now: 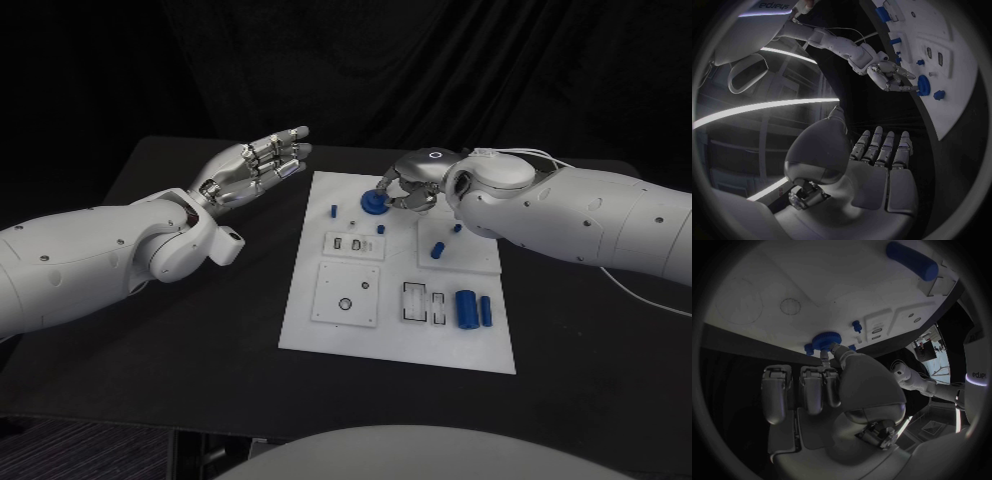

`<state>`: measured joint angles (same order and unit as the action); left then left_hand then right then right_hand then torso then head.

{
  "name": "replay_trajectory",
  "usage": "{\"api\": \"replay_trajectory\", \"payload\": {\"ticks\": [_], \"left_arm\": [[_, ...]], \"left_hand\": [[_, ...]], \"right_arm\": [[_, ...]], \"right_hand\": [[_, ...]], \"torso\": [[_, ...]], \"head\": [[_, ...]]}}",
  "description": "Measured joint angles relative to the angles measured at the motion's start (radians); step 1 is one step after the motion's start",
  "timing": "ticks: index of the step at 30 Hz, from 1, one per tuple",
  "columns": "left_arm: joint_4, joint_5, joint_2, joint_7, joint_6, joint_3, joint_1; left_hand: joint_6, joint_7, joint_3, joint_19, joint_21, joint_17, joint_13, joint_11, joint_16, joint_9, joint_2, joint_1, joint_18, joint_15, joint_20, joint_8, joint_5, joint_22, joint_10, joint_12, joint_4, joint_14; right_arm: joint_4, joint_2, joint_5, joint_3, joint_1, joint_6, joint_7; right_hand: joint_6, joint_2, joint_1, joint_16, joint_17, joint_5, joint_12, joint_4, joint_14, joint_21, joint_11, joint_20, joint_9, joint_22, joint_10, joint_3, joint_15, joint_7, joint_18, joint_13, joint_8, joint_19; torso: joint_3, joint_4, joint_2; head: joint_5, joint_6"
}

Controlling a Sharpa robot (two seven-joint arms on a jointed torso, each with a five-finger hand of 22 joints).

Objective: Assemble the parts on the task board

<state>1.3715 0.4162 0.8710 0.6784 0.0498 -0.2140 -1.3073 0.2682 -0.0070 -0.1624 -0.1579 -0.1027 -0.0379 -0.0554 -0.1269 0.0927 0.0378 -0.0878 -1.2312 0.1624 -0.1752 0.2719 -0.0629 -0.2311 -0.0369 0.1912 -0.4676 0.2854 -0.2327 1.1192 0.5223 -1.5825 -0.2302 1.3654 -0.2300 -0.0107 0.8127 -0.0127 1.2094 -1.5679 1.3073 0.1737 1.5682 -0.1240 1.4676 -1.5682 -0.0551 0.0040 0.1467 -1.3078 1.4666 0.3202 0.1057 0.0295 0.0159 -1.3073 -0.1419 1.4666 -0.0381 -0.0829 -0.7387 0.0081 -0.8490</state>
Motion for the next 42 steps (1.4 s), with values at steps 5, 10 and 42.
{"api": "replay_trajectory", "payload": {"ticks": [5, 10, 42], "left_arm": [[0.0, 0.0, 0.001, 0.0, 0.0, 0.0, 0.0], [0.0, 0.0, 0.006, 0.0, -0.001, 0.0, 0.001], [-0.01, 0.0, 0.007, 0.0, 0.0, 0.0, 0.044]], "left_hand": [[0.0, 0.0, 0.0, 0.0, 0.0, 0.0, 0.0, 0.0, 0.0, 0.0, 0.0, 0.0, 0.0, 0.0, 0.0, 0.0, 0.0, 0.0, 0.0, 0.0, 0.0, 0.0], [0.0, 0.0, -0.003, 0.0, 0.0, 0.0, 0.001, 0.0, 0.0, 0.0, -0.004, -0.004, 0.0, 0.0, 0.0, 0.0, 0.0, 0.0, 0.0, 0.004, 0.003, 0.0], [0.0, 0.0, -0.007, 0.0, 0.0, 0.001, 0.001, -0.004, -0.009, 0.0, -0.008, -0.008, 0.0, 0.004, 0.0, 0.0, -0.004, 0.0, -0.004, 0.004, -0.001, 0.011]], "right_arm": [[-0.001, 0.014, 0.0, -0.002, -0.002, -0.023, -0.001], [0.029, 0.056, 0.001, -0.002, -0.002, -0.087, -0.01], [0.266, 0.443, 0.014, -0.016, 0.027, -0.216, -0.004]], "right_hand": [[-0.013, 0.006, -0.006, 0.0, 0.0, 0.0, 0.0, 0.004, -0.003, 0.0, 0.0, 0.007, -0.001, 0.0, 0.0, 0.004, -0.003, -0.001, 0.0, 0.0, 0.019, 0.0], [-0.018, 0.022, -0.013, 0.0, 0.0, 0.0, 0.0, 0.0, -0.003, 0.0, 0.0, 0.007, -0.002, 0.0, 0.0, 0.0, -0.003, -0.007, 0.0, -0.001, 0.031, 0.0], [0.054, 0.075, -0.016, 0.0, 0.0, 0.03, 0.0, -0.05, -0.003, 0.0, 0.0, 0.007, 0.023, 0.0, 0.0, -0.019, -0.003, -0.003, 0.0, 0.0, 0.03, 0.0]], "torso": [[-0.0001, 0.0, 0.0], [-0.0002, 0.0006, 0.0], [0.0035, 0.0287, 0.009]], "head": [[0.001, -0.002], [0.001, 0.002], [-0.006, 0.021]]}}
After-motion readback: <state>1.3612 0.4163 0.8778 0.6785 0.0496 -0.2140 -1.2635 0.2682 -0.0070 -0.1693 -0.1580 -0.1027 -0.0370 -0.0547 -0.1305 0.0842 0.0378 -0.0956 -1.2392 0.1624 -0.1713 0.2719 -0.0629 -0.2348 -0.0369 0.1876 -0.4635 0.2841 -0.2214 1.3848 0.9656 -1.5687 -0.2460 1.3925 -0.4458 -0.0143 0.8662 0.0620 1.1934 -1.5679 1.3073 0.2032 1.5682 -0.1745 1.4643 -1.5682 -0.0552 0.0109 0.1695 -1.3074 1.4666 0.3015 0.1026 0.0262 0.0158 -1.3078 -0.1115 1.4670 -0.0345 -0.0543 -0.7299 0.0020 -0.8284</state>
